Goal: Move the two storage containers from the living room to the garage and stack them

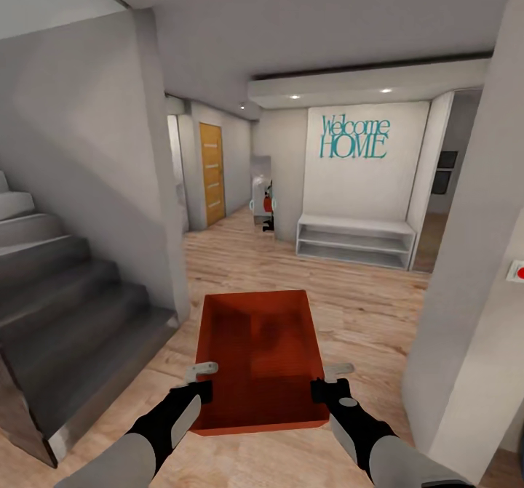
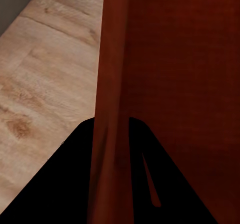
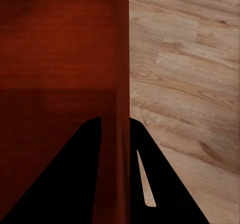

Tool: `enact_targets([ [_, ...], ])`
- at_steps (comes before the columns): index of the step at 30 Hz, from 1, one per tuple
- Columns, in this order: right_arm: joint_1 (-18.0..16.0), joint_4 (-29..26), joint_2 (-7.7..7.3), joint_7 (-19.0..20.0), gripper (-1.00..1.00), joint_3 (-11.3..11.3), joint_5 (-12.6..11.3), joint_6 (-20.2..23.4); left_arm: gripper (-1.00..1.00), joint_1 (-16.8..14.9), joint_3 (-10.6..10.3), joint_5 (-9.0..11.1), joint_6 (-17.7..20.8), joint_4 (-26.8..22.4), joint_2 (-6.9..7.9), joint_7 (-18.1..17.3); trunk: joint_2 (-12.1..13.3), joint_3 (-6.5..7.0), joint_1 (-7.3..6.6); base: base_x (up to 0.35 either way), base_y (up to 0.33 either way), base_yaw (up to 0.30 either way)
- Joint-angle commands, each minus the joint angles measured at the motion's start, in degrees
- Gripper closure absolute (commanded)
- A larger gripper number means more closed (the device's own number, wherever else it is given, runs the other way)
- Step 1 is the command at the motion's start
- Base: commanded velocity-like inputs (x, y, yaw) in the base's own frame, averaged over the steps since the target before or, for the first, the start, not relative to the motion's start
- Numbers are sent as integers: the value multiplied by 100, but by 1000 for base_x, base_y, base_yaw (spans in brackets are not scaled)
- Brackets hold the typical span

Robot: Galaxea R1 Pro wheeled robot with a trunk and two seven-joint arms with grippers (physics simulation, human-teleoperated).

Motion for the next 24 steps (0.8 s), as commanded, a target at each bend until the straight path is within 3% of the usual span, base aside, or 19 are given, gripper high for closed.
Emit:
enact_targets([
  [1, -3, 17, -12, -45, 100, -109, 29, -17, 100, -8, 365, -160, -38, -28, 329, 128, -7, -9, 5, 322, 0, 0],
  [24, -3, 17, -12, -45, 100, -109, 36, -17, 100, -8, 365, -152, -38, -28, 334, 120, -7, -9, 5, 322, 0, 0],
])
